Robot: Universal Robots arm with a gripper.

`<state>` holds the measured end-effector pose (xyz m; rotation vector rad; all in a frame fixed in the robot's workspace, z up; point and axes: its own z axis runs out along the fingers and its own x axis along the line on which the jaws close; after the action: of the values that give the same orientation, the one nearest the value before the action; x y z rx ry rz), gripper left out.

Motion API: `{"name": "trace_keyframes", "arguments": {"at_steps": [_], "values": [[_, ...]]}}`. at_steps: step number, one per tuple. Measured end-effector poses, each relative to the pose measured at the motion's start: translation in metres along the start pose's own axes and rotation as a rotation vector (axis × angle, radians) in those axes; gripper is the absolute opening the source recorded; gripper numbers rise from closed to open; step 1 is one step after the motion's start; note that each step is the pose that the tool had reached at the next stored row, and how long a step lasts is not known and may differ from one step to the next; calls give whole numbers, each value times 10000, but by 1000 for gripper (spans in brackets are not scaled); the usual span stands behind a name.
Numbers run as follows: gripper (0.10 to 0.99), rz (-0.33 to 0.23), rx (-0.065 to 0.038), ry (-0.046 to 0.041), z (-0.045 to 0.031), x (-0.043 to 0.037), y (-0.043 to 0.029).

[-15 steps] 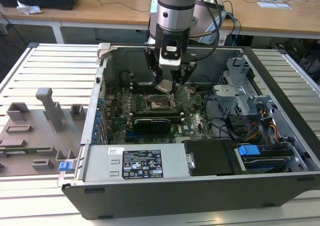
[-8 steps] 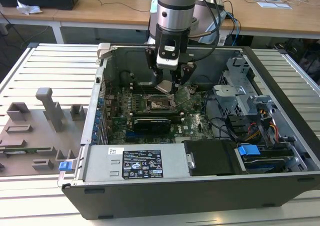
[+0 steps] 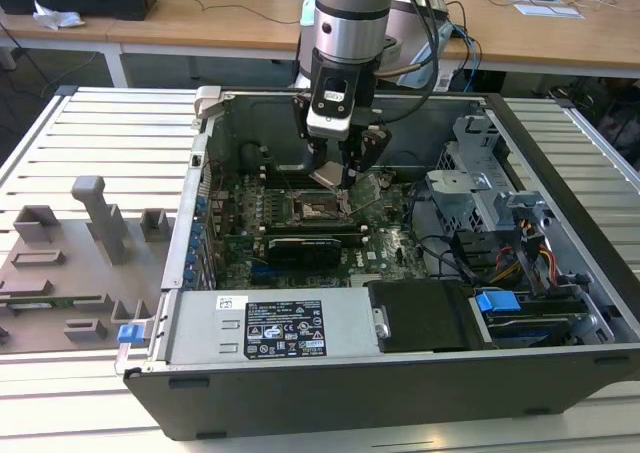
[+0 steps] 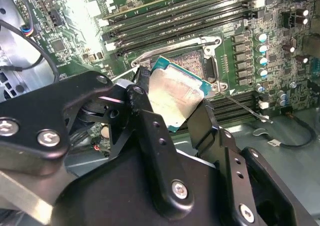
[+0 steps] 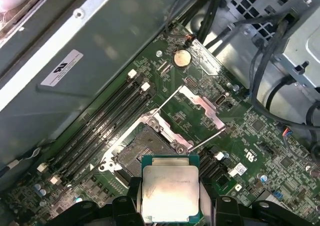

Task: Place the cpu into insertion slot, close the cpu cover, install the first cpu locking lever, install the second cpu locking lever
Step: 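Place the cpu into insertion slot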

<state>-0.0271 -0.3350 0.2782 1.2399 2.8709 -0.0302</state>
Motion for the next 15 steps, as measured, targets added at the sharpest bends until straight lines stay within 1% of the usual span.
{"name": "trace_keyframes", "arguments": {"at_steps": [7,15], "values": [[545,597,71,-55,5,0,0],[545,1198,131,-97,9,0,0]]}}
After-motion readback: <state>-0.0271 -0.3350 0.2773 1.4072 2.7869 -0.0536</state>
